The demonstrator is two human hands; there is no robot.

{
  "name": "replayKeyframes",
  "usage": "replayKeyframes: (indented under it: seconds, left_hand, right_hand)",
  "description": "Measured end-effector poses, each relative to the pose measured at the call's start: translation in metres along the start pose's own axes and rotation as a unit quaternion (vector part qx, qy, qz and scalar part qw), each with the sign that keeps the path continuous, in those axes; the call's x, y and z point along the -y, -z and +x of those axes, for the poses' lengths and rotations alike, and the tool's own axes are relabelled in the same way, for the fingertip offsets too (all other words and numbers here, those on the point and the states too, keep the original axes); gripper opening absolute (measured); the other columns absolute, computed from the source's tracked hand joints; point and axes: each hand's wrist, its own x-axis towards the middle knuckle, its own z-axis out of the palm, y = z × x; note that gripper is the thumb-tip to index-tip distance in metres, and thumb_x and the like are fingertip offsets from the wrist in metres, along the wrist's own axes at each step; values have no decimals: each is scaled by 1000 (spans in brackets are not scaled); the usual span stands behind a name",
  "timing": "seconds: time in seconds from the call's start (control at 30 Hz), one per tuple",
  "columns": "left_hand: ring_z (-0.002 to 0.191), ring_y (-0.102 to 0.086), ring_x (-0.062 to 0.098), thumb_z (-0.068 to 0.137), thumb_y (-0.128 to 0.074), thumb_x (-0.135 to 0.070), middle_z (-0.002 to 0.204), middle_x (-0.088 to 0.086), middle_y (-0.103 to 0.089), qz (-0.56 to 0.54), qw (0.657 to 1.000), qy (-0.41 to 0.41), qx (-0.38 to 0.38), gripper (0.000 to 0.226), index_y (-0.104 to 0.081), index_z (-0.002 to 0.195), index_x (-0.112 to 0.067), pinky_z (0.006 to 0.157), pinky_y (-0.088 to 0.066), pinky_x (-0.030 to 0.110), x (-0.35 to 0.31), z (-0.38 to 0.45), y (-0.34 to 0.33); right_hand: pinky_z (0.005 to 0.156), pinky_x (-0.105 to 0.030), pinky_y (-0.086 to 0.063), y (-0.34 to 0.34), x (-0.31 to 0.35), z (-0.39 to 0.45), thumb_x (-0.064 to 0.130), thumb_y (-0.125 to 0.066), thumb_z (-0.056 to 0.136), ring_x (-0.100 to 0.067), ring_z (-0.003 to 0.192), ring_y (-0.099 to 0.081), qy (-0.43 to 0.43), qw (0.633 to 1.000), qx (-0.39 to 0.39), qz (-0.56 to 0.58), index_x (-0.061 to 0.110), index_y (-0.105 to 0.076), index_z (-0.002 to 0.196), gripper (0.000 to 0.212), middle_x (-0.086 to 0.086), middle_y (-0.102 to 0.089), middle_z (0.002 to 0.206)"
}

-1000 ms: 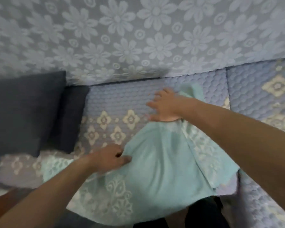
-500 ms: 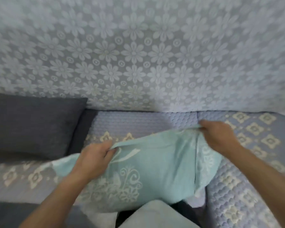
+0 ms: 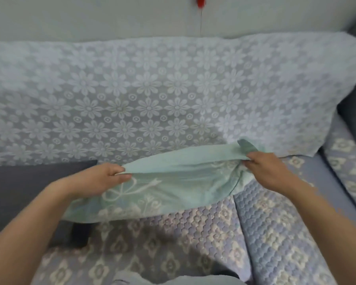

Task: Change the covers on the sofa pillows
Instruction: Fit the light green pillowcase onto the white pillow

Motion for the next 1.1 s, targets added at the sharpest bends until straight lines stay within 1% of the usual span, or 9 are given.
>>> replayKeyframes:
  seconds: [0.2,0.3,0.4,0.5,0.6,0.7,0.9,1.0,1.1]
  left_hand:
    - [68,-51,5,91,-46,-66,78,-12,-56,204,977,5,-55,44,-58,83,-25,65,-39,25,-45,11,62]
    - [100,-54,-16,83,-68,-63,115,-35,-55,88,988,-127,-4,43,-52,120,-48,86,-44,15,-115,21,22]
    - [94,-62,-14,82,-81,-40,98,-24,-71,15,974,-224,-11,26,-65,102,-44,83,-48,10,-164,52,-31]
    - [85,-67,1,85,-76,-43,89,-11,-74,31,979,-196,-53,13,-74,91,-32,79,-53,26,-147,74,-40]
    - [75,-64,-4,92,-72,-24,85,-14,-76,-56,984,-155,-68,10,-76,84,-28,73,-47,19,-104,65,-37]
    - [86,-70,15,93,-69,-8,93,7,-78,-213,958,-107,-162,18,-80,89,-22,84,-51,36,-81,56,-24]
    - [72,-73,13,87,-47,16,74,0,-75,-429,870,-105,-218,50,-80,67,-17,66,-56,22,-83,55,23]
    - [66,-66,-2,90,-54,9,69,-15,-71,-349,908,-87,-216,40,-72,68,-19,69,-48,17,-73,50,43]
    - [82,-71,14,102,-58,-21,89,-2,-77,-300,925,-83,-215,20,-74,91,-18,82,-53,33,-71,43,47]
  right_hand:
    - [73,-41,-42,54,40,22,28,-45,103,-34,84,-60,71,991,-116,16,14,-52,81,27,-7,-61,81]
    - [73,-40,-43,53,85,30,35,-46,94,-27,81,-59,182,968,-163,52,20,-55,78,24,-6,-65,82]
    - [69,-34,-38,37,128,29,37,-49,91,-18,71,-52,286,948,-127,50,20,-56,69,28,-1,-62,71]
    - [80,-22,-44,27,90,24,43,-59,95,-10,93,-61,183,955,-45,230,24,-67,93,21,7,-67,96]
    - [101,-20,-37,11,-2,-14,71,-53,86,-2,124,-50,-13,956,178,232,38,-49,137,61,22,-48,136]
    - [107,-24,-41,-18,-60,-72,84,-58,73,1,127,-52,-53,876,306,368,44,-45,142,81,25,-50,143]
    - [96,-46,-54,-72,-40,-89,34,-73,90,-20,100,-72,-134,866,140,460,20,-70,115,30,1,-76,109]
    - [78,-40,-56,-75,-13,-79,33,-62,97,-25,76,-70,-199,874,-47,441,13,-74,83,26,-9,-74,79]
    - [57,-26,-37,-45,24,-69,30,-57,99,-11,57,-50,-165,885,-150,408,8,-58,68,39,-9,-57,60]
